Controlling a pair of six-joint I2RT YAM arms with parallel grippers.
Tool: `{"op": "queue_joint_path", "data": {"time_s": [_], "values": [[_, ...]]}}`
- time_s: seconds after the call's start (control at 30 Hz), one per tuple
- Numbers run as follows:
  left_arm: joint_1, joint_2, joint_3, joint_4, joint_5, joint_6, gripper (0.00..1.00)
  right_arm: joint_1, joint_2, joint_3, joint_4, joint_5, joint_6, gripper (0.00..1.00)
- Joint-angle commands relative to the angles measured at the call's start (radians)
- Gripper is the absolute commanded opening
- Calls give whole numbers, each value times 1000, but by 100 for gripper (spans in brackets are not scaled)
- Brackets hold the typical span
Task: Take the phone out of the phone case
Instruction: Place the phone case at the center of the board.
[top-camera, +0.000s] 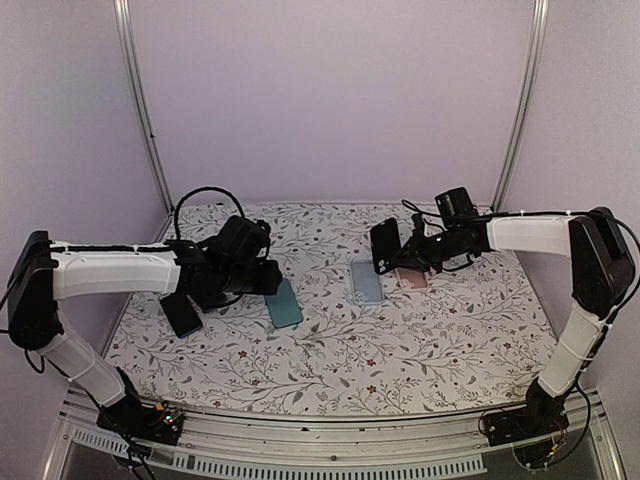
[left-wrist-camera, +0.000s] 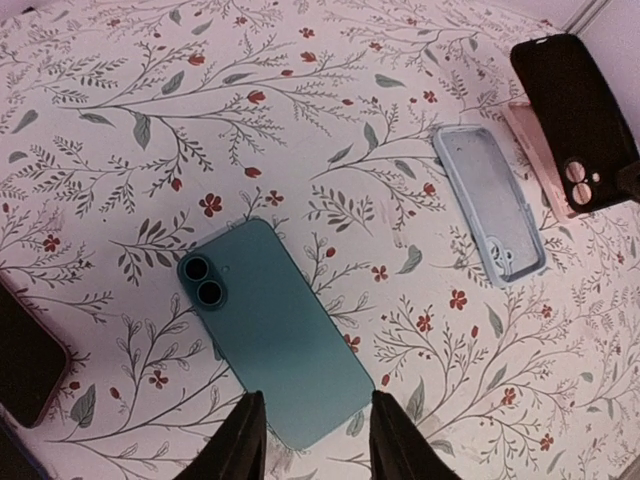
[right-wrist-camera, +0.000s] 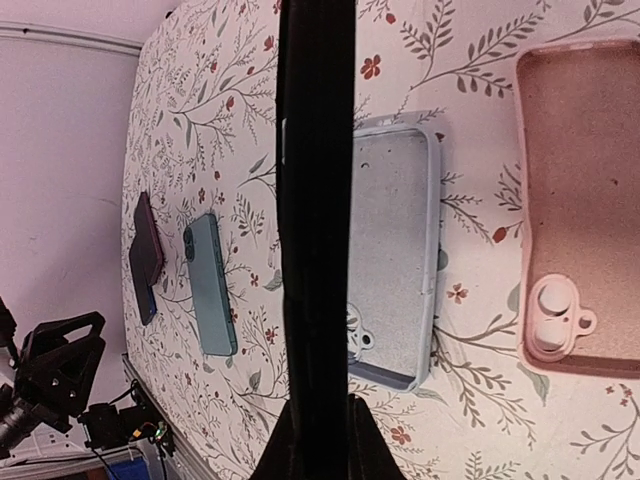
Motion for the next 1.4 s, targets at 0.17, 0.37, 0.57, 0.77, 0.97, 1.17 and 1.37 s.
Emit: {"op": "queue_joint_path", "data": {"time_s": [0.17,0.37,0.57,0.77,0.97,1.17,1.37], "values": [[23,58,70,-54,32,-36,40,-199,-78,-51,-74,-107,-167,0],[52,65,73,-71,68,-28,40,-308,-84,-59,-108,-121,-242,0],[71,65,75,-66,94,-12,40,-379,-57,-57,-160,-154,-320,3],[84,61,56,-45,110,-5,40,-409,-10,-42,-207,-143,-393,4],[90,71,45,-39,126,-23,40,-412,41,-23,-231,-91,-419,5],[90,103,55,-40,143,-55,40,-412,78,-9,-249,-59,-431,9],[86,141,55,-47,166,-88,43,-412,91,-3,-273,5,-442,28]]}}
